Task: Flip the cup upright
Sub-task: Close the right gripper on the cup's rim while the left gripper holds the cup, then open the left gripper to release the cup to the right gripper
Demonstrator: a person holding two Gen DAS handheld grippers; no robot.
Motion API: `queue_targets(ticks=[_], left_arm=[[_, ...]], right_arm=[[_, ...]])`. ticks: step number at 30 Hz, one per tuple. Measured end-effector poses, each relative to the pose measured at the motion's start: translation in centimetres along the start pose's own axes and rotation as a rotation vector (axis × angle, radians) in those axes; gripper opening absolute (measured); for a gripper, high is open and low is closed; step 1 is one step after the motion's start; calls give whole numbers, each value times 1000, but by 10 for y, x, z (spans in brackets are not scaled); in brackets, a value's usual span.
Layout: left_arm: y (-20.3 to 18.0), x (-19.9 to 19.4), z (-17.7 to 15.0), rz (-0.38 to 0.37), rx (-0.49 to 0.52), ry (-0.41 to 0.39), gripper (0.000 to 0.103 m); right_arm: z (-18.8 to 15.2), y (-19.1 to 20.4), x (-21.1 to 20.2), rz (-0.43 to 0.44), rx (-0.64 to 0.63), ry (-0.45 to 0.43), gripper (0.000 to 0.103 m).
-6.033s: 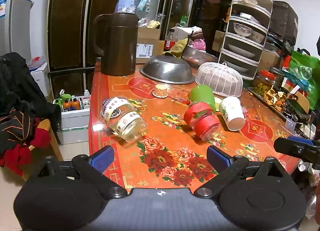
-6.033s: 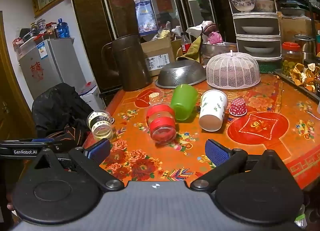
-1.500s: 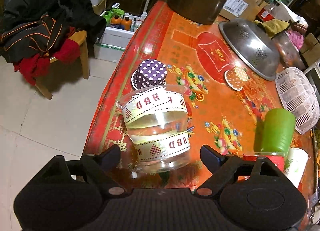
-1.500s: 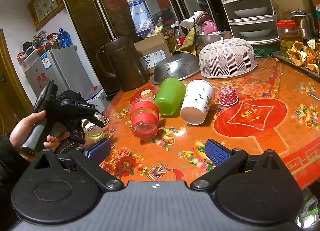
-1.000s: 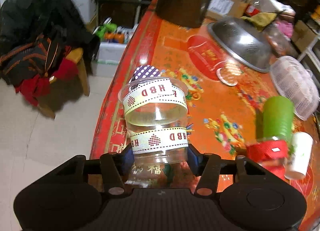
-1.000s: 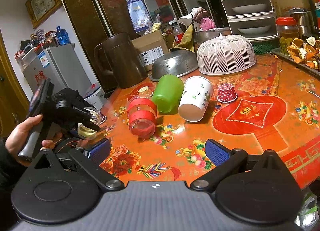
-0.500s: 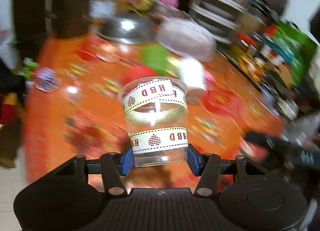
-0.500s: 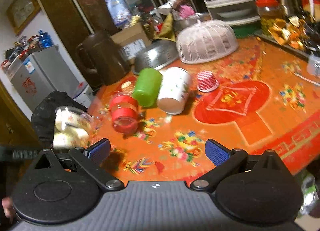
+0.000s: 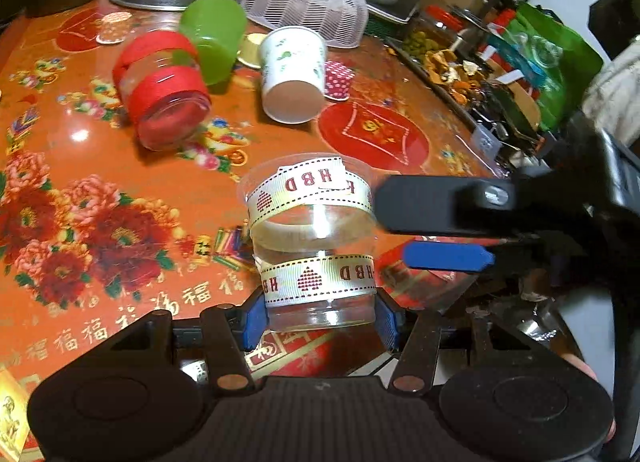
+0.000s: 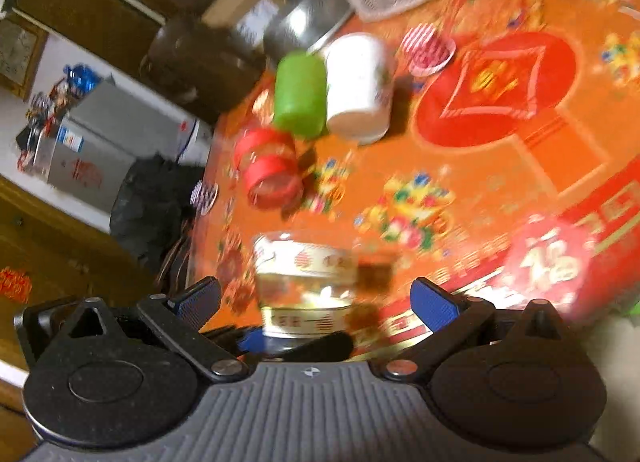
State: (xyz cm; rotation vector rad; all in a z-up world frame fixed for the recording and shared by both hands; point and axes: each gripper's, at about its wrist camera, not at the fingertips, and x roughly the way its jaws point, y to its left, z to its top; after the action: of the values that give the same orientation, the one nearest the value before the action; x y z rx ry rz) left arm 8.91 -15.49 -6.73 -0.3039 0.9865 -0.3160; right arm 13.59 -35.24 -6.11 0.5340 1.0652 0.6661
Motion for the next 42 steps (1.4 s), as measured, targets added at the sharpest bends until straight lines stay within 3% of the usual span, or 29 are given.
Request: queue_targets(ticks=[6, 10, 21, 30, 32, 34, 42], left_arm=[[5, -1, 0, -26, 1, -9, 58], [8, -2, -3, -53, -7, -18, 58], [10, -5, -3, -66, -16, -14, 58], [7, -1, 0, -42, -16, 6, 58], [5, -1, 0, -27, -7, 7, 61], [1, -2, -1, -19, 16, -9, 85], [4, -21, -17, 4, 62, -24, 91]], right_arm=[[9, 15, 22, -96, -77, 75, 102], [15, 19, 38, -118, -84, 112, 94], [19, 30, 41, -189, -112, 112, 76], [17, 40, 42, -224, -158, 110, 69], [17, 42, 42, -223, -168, 111, 68], [16, 42, 42, -221, -171, 108, 66], [16, 39, 40, -208, -156, 103, 66]])
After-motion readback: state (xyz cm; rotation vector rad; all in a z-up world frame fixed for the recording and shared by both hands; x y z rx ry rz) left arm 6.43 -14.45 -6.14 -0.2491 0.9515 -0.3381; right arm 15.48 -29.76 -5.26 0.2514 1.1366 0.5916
